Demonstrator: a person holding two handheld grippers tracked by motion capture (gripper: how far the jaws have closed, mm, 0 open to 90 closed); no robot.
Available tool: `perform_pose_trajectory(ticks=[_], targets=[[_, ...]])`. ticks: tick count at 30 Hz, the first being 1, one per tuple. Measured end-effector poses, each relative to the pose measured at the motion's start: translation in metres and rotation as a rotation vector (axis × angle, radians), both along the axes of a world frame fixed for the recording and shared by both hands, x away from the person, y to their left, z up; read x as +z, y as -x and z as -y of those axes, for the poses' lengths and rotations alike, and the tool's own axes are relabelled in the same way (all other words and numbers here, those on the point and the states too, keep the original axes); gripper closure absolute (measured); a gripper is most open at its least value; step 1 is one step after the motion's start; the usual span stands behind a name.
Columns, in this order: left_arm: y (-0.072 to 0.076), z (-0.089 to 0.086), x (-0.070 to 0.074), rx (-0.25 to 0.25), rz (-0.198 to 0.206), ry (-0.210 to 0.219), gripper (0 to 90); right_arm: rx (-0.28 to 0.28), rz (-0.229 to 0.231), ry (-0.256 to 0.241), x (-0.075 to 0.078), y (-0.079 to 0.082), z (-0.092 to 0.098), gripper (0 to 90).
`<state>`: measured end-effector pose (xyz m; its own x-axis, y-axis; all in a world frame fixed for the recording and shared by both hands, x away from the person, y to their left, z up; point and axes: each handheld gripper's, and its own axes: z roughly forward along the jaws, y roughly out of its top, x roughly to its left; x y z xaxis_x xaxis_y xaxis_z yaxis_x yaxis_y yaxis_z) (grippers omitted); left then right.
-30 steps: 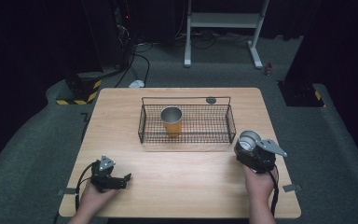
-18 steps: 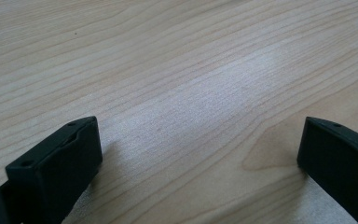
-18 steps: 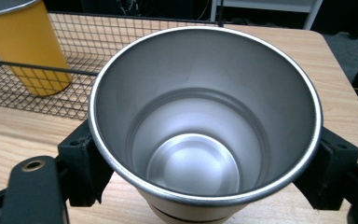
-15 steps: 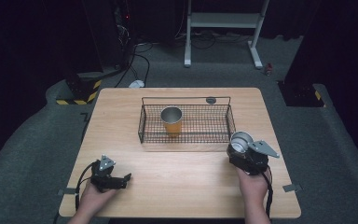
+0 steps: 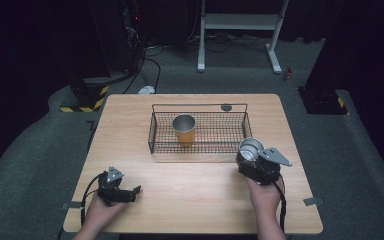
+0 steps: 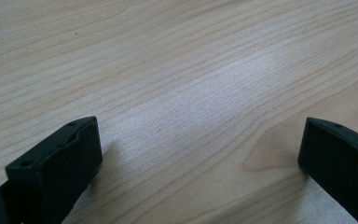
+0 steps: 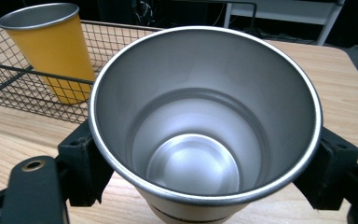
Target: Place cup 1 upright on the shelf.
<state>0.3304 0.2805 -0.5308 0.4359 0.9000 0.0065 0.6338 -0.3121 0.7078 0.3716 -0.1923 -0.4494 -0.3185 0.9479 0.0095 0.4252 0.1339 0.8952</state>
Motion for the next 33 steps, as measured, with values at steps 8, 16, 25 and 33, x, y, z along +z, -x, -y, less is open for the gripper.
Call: perform_pose_trajectory(ticks=[8, 16, 25, 33], targets=[[0.0, 0.0, 0.0, 0.001, 0.001, 0.0, 0.0, 0.008, 0.01, -0.003, 0.007, -0.007, -0.007, 18.4], [0.0, 0.0, 0.0, 0.001, 0.001, 0.001, 0.0, 0.014, 0.03, -0.003, 0.017, -0.013, -0.014, 18.4], [0.0, 0.0, 0.0, 0.001, 0.001, 0.001, 0.0, 0.022, 0.031, -0.006, 0.026, -0.024, -0.024, 18.4], [0.0, 0.0, 0.0, 0.001, 0.001, 0.001, 0.0, 0.033, 0.043, -0.002, 0.031, -0.031, -0.033, 18.4]])
